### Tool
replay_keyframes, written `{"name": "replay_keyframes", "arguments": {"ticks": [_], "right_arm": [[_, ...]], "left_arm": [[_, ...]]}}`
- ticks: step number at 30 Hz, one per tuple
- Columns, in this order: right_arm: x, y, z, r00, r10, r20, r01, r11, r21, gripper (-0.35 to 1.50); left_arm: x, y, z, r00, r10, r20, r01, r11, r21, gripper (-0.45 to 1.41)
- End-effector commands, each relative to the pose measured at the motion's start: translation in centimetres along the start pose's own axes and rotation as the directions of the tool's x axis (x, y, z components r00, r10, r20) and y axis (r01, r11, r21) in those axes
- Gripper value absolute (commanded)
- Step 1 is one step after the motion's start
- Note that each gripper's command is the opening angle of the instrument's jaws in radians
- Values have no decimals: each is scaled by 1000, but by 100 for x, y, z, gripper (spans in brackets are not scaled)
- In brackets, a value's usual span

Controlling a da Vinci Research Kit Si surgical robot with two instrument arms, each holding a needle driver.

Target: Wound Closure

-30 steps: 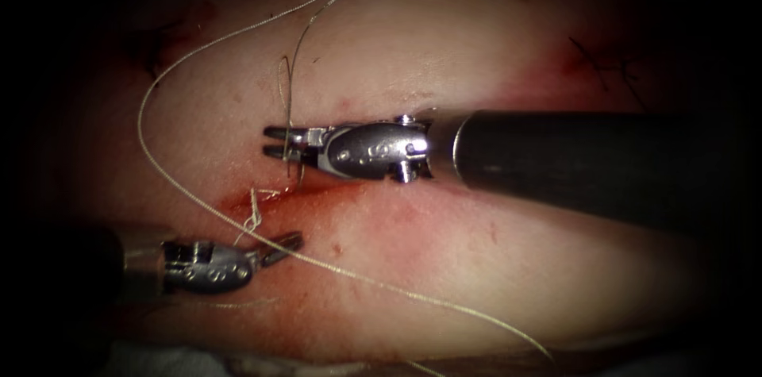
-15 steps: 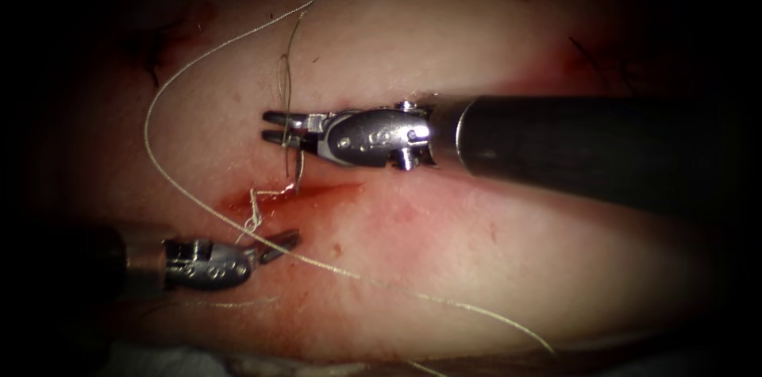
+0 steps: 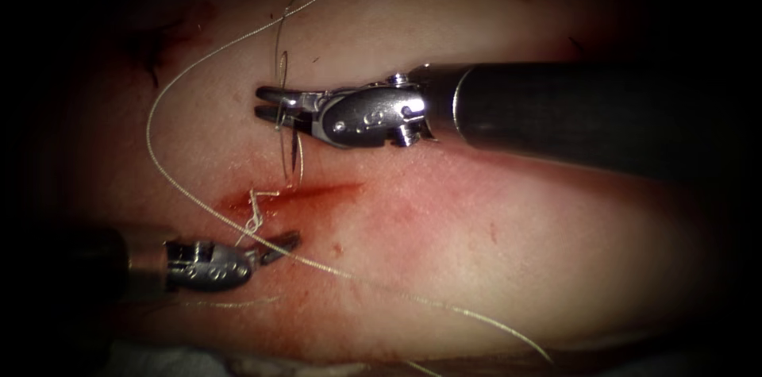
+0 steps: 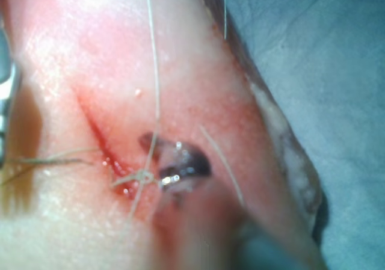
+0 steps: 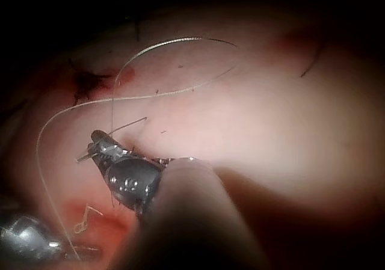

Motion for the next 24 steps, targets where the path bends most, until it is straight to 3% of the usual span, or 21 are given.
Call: {"name": "replay_keyframes", "arguments": {"ticks": [1,14,24], "right_arm": [[0,-5,9,1000,1,-1,-1,1000,0,-35],[-7,-37,4,999,38,-11,-38,999,15,-35],[-5,-38,-3,998,68,4,-68,998,13,-35]], "left_arm": [[-2,8,5,1000,-2,0,2,1000,-3,-45],[0,6,3,1000,-4,-2,4,1000,-7,-45],[0,6,3,1000,-4,-1,4,1000,-7,-45]]}}
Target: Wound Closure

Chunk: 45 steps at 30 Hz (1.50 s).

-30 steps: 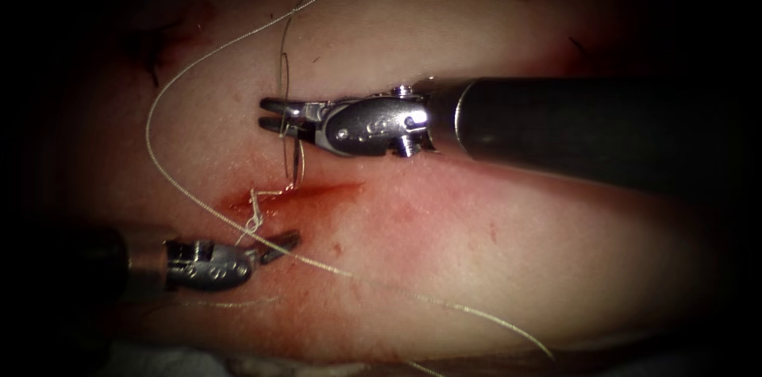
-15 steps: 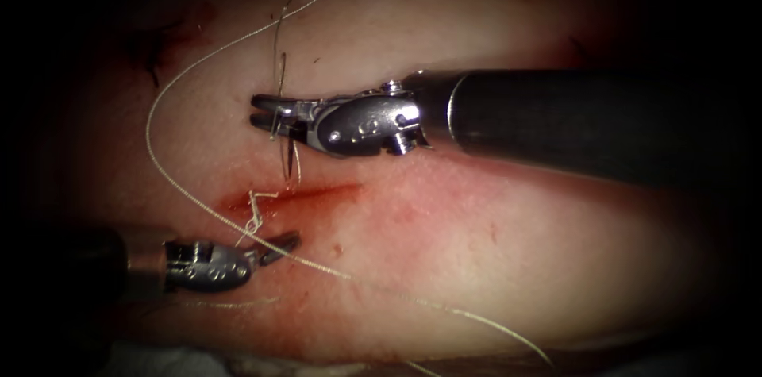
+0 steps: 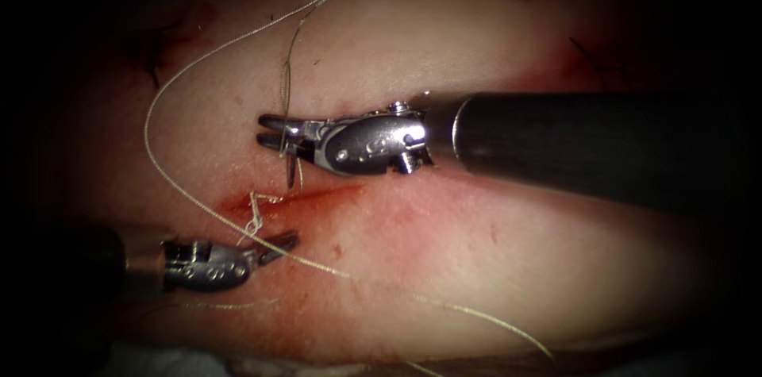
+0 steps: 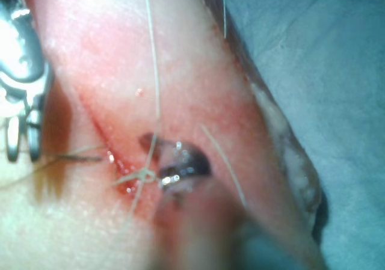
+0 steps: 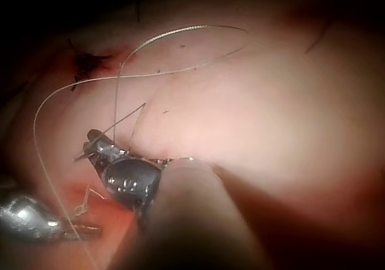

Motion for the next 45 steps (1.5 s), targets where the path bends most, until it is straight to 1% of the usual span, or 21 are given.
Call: {"name": "replay_keyframes", "arguments": {"ticks": [1,4,8,15,19,22,29,34,40,45], "right_arm": [[3,7,4,1000,17,1,-17,1000,0,-35],[12,22,2,1000,10,-3,-11,1000,-4,-35],[22,27,1,1000,9,-9,-9,1000,-9,-35],[21,21,1,1000,5,-9,-5,1000,-11,-35],[22,30,-9,1000,12,-11,-12,1000,-10,-35],[24,34,-12,1000,-19,-2,19,1000,-16,-35],[30,45,-13,998,-65,0,65,997,-29,-35],[30,34,-10,997,-74,-14,73,997,-30,-35],[24,14,-9,1000,-27,-10,27,1000,-15,-35],[23,14,-14,1000,2,-12,-2,1000,-12,-35]], "left_arm": [[-2,8,6,1000,-2,0,2,1000,-3,-45],[-2,8,7,1000,-2,0,2,1000,-3,-45],[-2,8,7,1000,-2,0,2,1000,-3,-45],[-2,9,8,1000,-3,0,3,1000,-2,-45],[-2,9,7,1000,-2,0,2,1000,-2,-45],[-1,9,9,1000,-3,1,3,1000,-1,-45],[-2,10,9,1000,-2,1,2,1000,0,-45],[-2,10,9,1000,-2,1,2,1000,0,-45],[-2,10,9,1000,-2,1,2,1000,0,-45],[1,-6,-2,1000,-10,-1,10,1000,-11,-45]]}}
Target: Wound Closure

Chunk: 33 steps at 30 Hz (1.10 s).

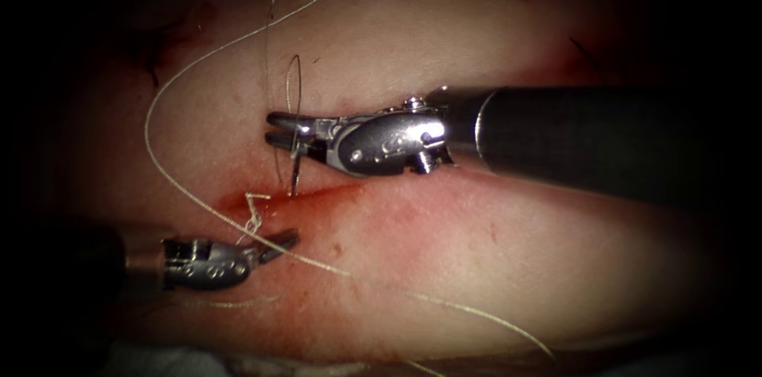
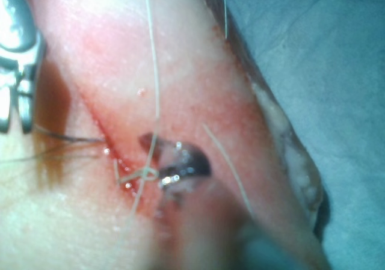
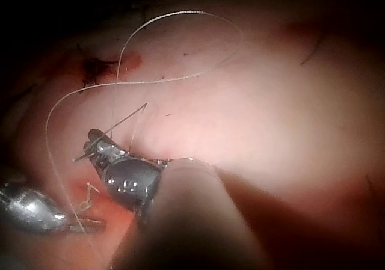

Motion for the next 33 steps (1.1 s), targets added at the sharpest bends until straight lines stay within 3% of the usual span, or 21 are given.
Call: {"name": "replay_keyframes", "arguments": {"ticks": [1,4,6,17,33], "right_arm": [[-4,-5,3,1000,10,-1,-10,1000,2,-35],[-3,-7,-1,1000,20,-4,-20,1000,5,-35],[-4,-9,0,1000,18,-4,-18,1000,5,-35],[-3,-7,-6,1000,27,-2,-27,1000,5,-35],[-2,-12,-21,999,36,5,-36,999,7,-35]], "left_arm": [[-1,3,2,1000,-6,5,6,1000,-3,-45],[-2,-22,-15,1000,-18,14,17,1000,15,-45],[-6,-22,-15,1000,-14,15,14,1000,18,-45],[-35,7,28,999,-9,35,8,1000,17,-45],[-35,-44,28,998,-26,49,25,999,23,-38]]}}
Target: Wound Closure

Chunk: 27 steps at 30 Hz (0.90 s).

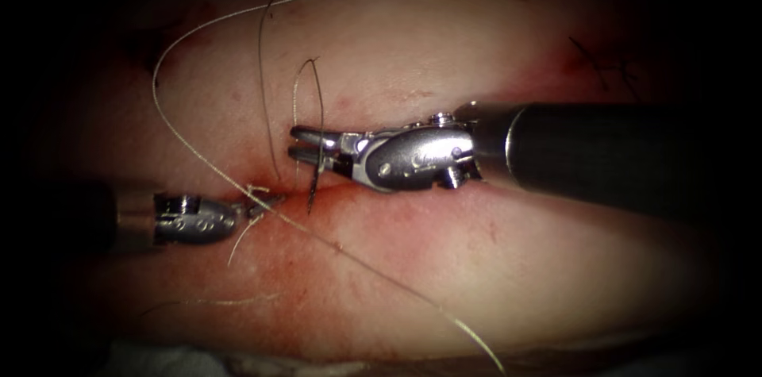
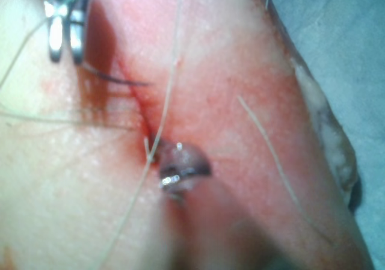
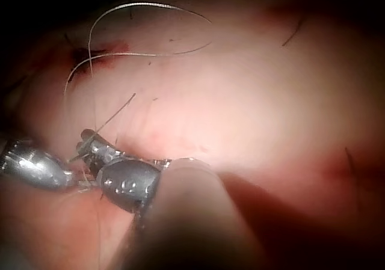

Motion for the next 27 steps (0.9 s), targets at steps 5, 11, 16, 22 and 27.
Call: {"name": "replay_keyframes", "arguments": {"ticks": [5,11,16,22,27], "right_arm": [[-4,-6,5,1000,7,-3,-7,1000,2,-35],[-5,-5,5,1000,8,0,-8,1000,0,-35],[-8,-1,5,1000,9,3,-9,1000,-3,-35],[-13,-8,19,1000,-1,-1,1,1000,-1,-35],[-20,-21,42,1000,-15,-21,16,1000,10,-35]], "left_arm": [[-9,-2,11,1000,-27,16,27,1000,-10,-1],[-20,7,17,989,-101,112,115,986,-121,58],[-16,20,13,989,-79,123,110,956,-273,52],[1,30,4,993,-55,102,86,940,-330,52],[6,26,1,994,-48,94,76,944,-322,44]]}}
